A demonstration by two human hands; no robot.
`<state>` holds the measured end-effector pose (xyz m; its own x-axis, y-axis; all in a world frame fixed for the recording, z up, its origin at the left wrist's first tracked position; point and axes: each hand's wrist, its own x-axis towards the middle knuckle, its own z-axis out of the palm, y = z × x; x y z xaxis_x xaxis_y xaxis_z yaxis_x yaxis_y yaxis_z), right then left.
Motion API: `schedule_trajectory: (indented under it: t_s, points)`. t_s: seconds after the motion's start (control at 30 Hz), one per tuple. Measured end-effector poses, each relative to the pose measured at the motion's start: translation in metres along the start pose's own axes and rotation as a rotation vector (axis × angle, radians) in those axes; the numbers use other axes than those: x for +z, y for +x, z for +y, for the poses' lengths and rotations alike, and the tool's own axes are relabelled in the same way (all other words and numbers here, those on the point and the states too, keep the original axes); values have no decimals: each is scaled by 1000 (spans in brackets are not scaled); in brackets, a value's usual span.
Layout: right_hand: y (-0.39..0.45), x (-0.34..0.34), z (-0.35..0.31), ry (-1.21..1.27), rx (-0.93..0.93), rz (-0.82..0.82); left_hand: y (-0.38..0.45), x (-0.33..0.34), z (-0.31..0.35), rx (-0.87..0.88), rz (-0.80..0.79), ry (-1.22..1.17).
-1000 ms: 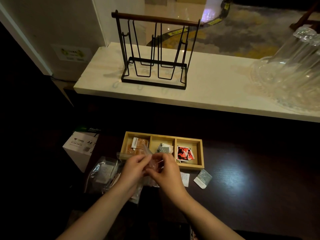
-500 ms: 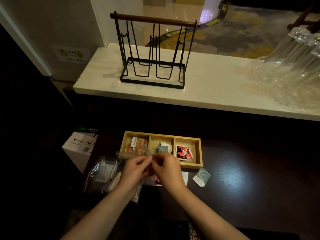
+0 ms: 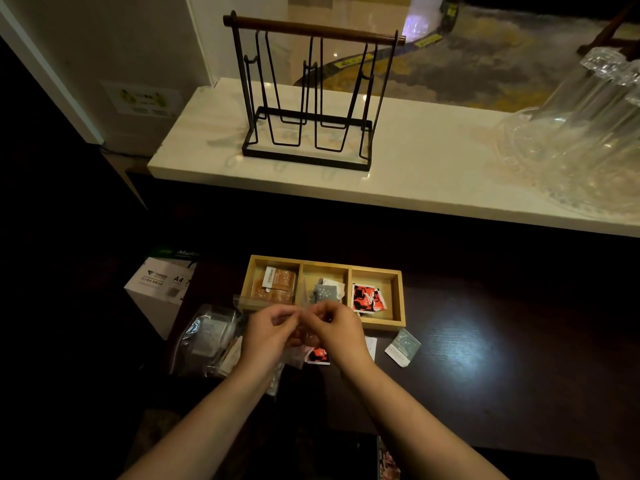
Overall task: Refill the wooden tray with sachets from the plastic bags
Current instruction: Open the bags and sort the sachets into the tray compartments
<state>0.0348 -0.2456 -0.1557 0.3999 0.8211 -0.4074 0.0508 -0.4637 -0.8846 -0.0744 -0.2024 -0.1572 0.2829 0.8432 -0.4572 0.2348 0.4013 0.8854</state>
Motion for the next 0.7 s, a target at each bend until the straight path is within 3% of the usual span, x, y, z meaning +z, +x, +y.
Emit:
schedule_trajectory:
  t_s: [0.23, 0.53, 0.7]
  points:
    - [-1, -2, -1, -81, -30, 43, -1, -2, 1, 37, 28, 7]
    - [1, -8, 0, 207, 107, -102, -5, -4, 3, 56, 16, 102]
    - [8, -3, 6, 234, 167, -84, -4, -2, 4, 53, 7, 137]
